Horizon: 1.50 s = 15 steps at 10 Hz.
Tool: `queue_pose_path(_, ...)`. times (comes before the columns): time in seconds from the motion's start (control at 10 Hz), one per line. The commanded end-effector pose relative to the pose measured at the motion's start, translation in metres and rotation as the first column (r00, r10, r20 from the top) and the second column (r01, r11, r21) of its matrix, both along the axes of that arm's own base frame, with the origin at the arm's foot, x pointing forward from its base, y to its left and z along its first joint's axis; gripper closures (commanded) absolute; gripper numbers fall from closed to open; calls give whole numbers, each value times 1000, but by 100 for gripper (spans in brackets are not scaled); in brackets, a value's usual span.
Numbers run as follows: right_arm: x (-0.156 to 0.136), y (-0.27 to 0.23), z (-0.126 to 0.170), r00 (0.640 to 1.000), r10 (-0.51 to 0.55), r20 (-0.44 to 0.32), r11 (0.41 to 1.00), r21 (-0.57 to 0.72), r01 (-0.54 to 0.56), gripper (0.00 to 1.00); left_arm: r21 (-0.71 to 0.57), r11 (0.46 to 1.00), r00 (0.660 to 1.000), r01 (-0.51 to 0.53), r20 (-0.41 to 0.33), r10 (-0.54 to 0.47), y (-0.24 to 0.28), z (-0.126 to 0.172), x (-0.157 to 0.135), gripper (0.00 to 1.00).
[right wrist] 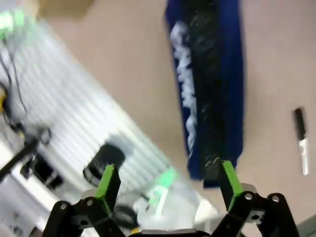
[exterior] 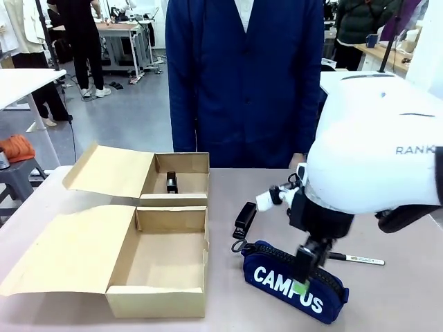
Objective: Place items inside the box.
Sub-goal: Pick up a Pencil pouch or Stapler and place it inside the Mailer Box closest to the robot.
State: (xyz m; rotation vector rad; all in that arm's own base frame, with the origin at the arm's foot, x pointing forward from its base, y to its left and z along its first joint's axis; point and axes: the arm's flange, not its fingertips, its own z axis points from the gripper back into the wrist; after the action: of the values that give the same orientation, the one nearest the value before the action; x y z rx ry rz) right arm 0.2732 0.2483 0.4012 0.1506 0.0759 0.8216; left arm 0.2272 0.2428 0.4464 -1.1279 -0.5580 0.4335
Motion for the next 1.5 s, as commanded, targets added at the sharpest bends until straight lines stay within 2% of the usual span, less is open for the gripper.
queue_pose_path(0.0,7,10,-13,987,-59,151,998,10,58,0,-4,1000,1000,2,28,-2,1,1,0,0)
queue_pose_path(0.1,12,16,-19,985,-39,167,999,-25,44,0,-4,1000,1000,2,28,-2,1,1,0,0)
queue_pose_path(0.4,26,21,-53,998,9,64,997,-78,-4,0,-4,1000,1000,2,28,-2,1,1,0,0)
queue_pose_path(0.6,23,15,-63,999,34,-6,993,-111,-34,0,-4,1000,1000,2,28,-2,1,1,0,0)
queue_pose_path(0.7,19,13,-64,995,81,-51,985,-147,-88,59,-4,1000,1000,2,28,-2,1,1,0,0)
queue_pose_path(0.8,18,12,-61,996,75,-50,987,-138,-82,60,-4,1000,1000,2,28,-2,1,1,0,0)
queue_pose_path(0.9,18,11,-58,996,74,-46,988,-135,-79,100,-4,1000,1000,2,28,-2,1,1,0,0)
queue_pose_path(1.0,17,10,-57,997,70,-45,988,-133,-75,64,-4,1000,1000,2,28,-2,1,1,0,0)
queue_pose_path(1.1,15,9,-55,997,65,-45,989,-127,-70,100,-4,1000,1000,2,28,-2,1,1,0,0)
queue_pose_path(1.4,12,1,-47,999,32,-29,994,-101,-35,100,-4,1000,1000,2,28,-2,1,1,0,0)
